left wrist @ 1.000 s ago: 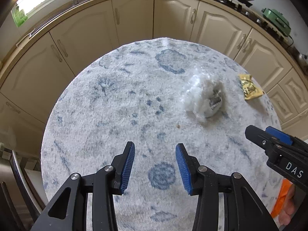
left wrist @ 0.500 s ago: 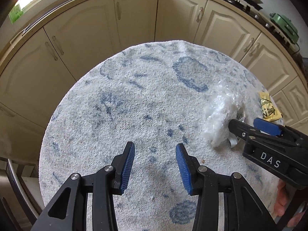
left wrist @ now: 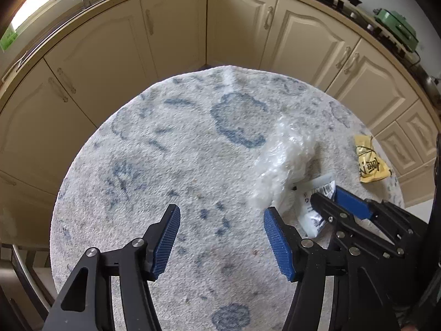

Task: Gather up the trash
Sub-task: 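Grasp the crumpled clear bag with the left tool while the right tool grasps the white packet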

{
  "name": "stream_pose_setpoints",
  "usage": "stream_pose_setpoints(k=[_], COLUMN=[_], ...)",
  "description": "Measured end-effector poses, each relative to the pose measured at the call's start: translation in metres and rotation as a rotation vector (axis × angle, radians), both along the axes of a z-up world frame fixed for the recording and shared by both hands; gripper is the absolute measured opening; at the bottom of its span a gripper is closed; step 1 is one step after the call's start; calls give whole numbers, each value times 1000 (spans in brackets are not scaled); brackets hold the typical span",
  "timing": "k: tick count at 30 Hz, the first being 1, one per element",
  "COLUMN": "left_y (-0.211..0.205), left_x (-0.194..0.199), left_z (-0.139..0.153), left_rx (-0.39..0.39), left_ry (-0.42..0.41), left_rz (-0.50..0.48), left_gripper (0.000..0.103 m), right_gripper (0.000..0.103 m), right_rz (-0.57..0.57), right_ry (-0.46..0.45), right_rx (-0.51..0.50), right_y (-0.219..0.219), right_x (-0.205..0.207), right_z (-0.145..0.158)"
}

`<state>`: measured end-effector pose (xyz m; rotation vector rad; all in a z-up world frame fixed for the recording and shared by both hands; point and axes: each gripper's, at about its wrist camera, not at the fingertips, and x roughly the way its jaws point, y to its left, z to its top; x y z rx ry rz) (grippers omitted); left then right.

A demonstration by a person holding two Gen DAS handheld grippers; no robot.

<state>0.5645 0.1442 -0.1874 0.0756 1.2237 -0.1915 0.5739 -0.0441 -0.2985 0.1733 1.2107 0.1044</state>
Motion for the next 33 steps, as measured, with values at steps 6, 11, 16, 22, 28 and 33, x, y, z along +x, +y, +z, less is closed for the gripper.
stream_pose_setpoints(k=[6, 11, 16, 22, 28, 33], left_y=[-38, -54, -50, -25, -6, 1], left_x=[26, 44, 44, 29, 12, -9], left_z=[-17, -43, -46, -39, -35, -26], left_rx=[24, 52, 54, 25, 0, -4], left_ry=[28, 44, 8, -12, -1, 8], left_rz=[-61, -92, -119, -110, -83, -55], left_gripper=[68, 71, 59, 18, 14, 14], right_gripper=[21, 22, 51, 72, 51, 45], right_rz=[-24, 14, 77, 152, 139, 126], right_ry=[7, -10, -30, -125, -161, -168], right_rx=[82, 49, -35, -173, -139, -122], right_y=[-19, -14, 7, 40, 29, 25], right_x=[-15, -17, -25, -39, -44, -48], right_z=[1, 2, 2, -4, -3, -2])
